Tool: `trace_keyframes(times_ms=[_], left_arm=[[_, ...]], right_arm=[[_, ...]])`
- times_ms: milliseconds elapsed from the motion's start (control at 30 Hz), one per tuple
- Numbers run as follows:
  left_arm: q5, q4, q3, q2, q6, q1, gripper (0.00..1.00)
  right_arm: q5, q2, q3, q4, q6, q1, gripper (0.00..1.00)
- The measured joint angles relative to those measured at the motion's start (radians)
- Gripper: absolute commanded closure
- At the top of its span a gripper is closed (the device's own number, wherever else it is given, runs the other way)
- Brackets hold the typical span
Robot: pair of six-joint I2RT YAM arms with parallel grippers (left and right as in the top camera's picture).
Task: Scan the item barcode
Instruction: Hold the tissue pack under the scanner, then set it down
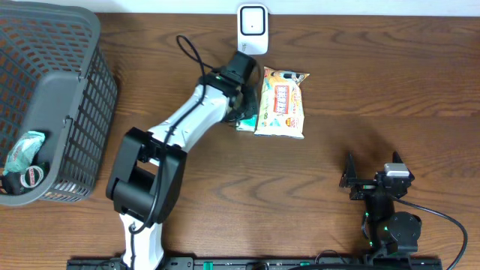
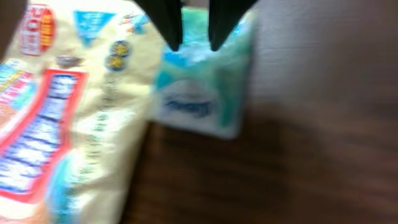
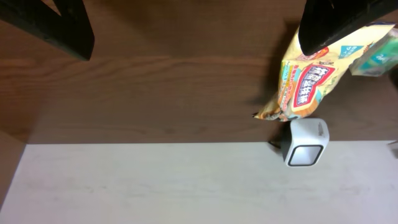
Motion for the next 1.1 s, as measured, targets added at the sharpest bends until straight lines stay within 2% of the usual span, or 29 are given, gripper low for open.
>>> trace_keyframes(times_ms=[200, 300, 367, 400, 600, 900, 1100], left_arm=[[-0.001, -0.203, 0.014, -0.054, 0.009, 0.056, 0.75], [0.0, -0.257, 0.016, -0.069, 0.007, 0.048, 0.81], [0.0, -0.256, 0.008, -0.068, 0.001, 0.028, 0.91], [0.0, -0.254, 0.004, -0.066, -0.001, 0.017, 0.92], [0.011, -0.199, -0.003, -0.014, -0.005, -0.037, 0.92], [0.012, -0.16, -0.004, 0.072, -0.022, -0.031, 0.92], [0.015, -0.079, -0.005, 0.102, -0.016, -0.03, 0.92]], right_arm=[[0.0, 0.0, 0.0, 0.0, 0.0, 0.0, 0.01], [0.0, 0.0, 0.0, 0.0, 0.0, 0.0, 0.01], [0.0, 0.0, 0.0, 0.0, 0.0, 0.0, 0.01], [0.0, 0.0, 0.0, 0.0, 0.0, 0.0, 0.01], [0.0, 0.0, 0.0, 0.0, 0.0, 0.0, 0.01], [0.0, 0.0, 0.0, 0.0, 0.0, 0.0, 0.01], [0.0, 0.0, 0.0, 0.0, 0.0, 0.0, 0.01]])
